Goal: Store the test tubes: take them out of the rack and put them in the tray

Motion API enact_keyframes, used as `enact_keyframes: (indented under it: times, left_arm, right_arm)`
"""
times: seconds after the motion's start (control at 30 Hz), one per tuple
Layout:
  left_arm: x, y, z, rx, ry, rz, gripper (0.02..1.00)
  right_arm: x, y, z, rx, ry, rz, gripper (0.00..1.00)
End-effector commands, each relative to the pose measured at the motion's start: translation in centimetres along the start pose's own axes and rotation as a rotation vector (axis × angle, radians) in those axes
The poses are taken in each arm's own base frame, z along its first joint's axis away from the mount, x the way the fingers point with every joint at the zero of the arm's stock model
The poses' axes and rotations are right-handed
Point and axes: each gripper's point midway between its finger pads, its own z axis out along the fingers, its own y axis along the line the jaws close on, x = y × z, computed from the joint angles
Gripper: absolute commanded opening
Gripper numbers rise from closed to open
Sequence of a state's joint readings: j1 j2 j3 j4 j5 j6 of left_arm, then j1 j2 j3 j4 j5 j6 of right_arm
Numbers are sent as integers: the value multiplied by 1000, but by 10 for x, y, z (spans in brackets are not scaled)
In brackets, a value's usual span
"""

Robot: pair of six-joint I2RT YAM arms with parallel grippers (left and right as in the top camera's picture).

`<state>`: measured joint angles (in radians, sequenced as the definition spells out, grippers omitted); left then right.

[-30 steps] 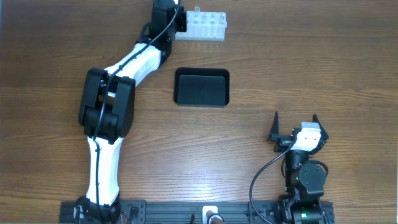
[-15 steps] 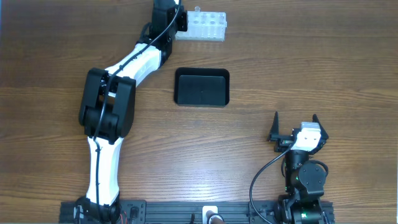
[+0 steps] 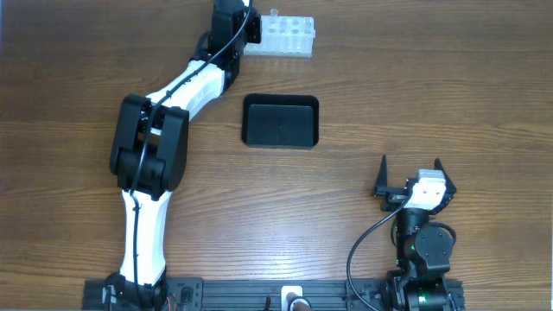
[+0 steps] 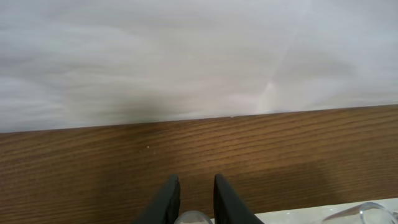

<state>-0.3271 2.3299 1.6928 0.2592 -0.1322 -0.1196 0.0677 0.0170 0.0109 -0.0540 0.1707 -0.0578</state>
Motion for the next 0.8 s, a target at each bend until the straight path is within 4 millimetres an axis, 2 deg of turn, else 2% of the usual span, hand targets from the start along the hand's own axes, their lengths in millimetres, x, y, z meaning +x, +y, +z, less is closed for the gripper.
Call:
enact_keyframes:
  times: [0.03, 0.3, 0.57, 0.63, 0.7, 0.8]
  left_arm:
    - [-58, -5, -22, 4, -107, -2, 161]
    - [-112, -15, -54, 16, -202, 39, 154]
    - [-169, -30, -106, 41, -283, 58, 143]
    - [-172, -35, -120, 50, -252, 65, 145]
    - [-168, -41, -133, 61, -195, 60, 145]
    - [-142, -52, -151, 77, -48, 21, 123]
  right_arm:
    - [3, 0, 0, -1, 8, -4, 991]
    - [3, 0, 0, -1, 8, -4, 991]
    - [3, 0, 0, -1, 8, -4, 991]
    - [3, 0, 0, -1, 8, -4, 993]
    - [3, 0, 0, -1, 8, -4, 991]
    - [3, 0, 0, -1, 8, -4, 993]
